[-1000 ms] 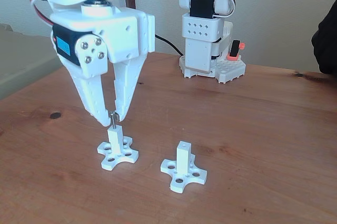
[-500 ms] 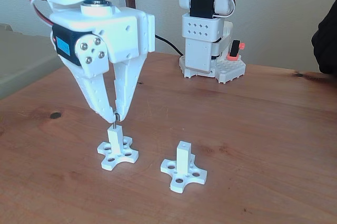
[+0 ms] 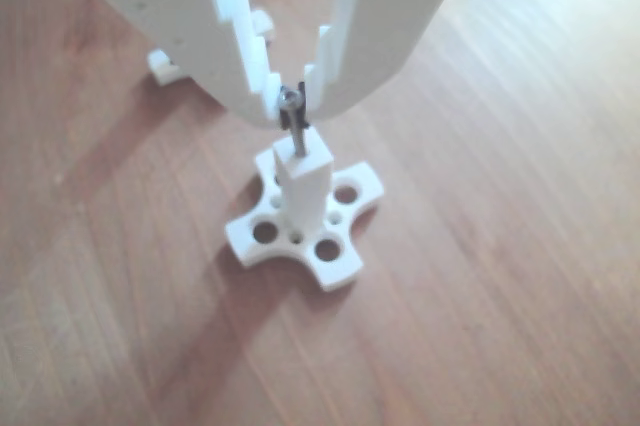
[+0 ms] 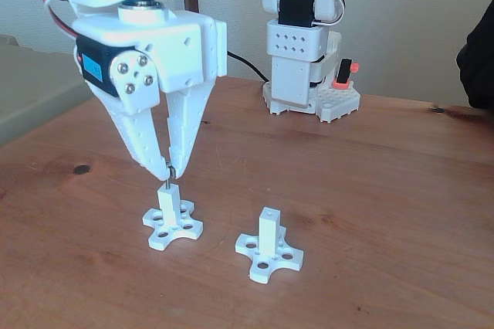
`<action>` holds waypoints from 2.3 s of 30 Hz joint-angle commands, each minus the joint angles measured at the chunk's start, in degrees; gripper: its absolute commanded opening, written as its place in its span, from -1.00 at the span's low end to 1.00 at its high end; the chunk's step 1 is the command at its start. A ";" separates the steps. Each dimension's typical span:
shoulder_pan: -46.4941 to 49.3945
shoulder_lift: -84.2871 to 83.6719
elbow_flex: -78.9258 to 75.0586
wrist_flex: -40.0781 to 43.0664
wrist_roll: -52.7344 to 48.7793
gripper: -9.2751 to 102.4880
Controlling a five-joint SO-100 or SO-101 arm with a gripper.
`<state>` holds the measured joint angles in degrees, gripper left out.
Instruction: Grab the screw and set it in the hole.
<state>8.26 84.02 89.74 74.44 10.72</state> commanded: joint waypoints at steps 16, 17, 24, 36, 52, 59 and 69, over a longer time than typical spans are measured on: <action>-0.53 2.90 -7.73 -0.53 0.44 -0.91; -0.62 3.08 -7.73 -0.35 0.53 -0.91; -5.63 5.98 -8.96 2.99 3.60 -0.91; -10.63 8.61 -6.68 3.16 5.80 -0.91; -15.91 10.81 -0.97 1.49 7.65 -0.91; -16.79 10.46 0.44 0.70 8.00 -0.91; -17.49 10.46 1.41 0.53 8.26 -0.91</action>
<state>-8.44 88.59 91.93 75.50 18.54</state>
